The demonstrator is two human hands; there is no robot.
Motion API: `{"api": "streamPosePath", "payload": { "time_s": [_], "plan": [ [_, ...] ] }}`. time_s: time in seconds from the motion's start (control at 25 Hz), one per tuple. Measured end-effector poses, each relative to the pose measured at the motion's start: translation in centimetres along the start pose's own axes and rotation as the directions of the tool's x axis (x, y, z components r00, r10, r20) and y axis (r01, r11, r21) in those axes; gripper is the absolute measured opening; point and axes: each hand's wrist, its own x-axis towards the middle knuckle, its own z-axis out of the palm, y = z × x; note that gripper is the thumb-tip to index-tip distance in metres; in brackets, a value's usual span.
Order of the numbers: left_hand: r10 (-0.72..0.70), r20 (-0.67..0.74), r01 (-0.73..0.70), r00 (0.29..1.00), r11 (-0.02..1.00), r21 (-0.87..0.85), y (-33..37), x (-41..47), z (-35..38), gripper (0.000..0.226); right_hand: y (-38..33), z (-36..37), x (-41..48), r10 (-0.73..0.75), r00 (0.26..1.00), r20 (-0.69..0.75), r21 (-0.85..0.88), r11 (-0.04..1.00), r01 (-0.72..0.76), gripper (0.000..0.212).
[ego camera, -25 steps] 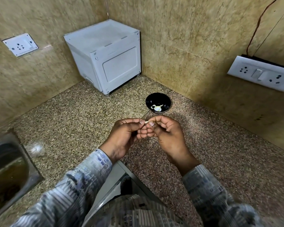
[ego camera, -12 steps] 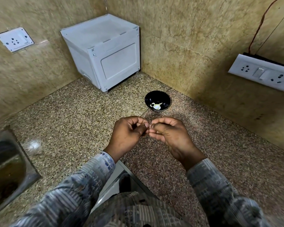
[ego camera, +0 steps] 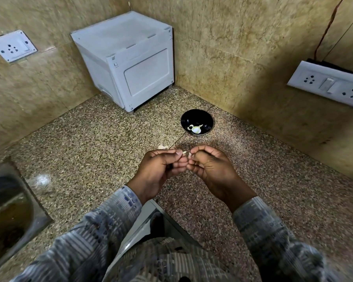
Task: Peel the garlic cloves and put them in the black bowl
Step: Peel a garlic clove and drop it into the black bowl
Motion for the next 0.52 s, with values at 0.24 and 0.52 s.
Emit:
{"api": "streamPosePath", "payload": {
  "time_s": [0.24, 0.52],
  "plan": [
    [-0.255, -0.035, 0.249, 0.966, 0.96, -0.132, -1.9, 3.6, -1.7, 0.017, 3.0, -1.2, 2.5, 0.163, 0.986, -0.017, 0.255, 0.955, -0.153, 0.017],
    [-0.424, -0.079, 0.423, 0.902, 0.906, -0.034, -5.2, 10.8, -3.4, 0.017, 6.7, -1.9, 8.2, 0.321, 0.928, -0.189, 0.372, 0.898, -0.235, 0.019]
  ]
}}
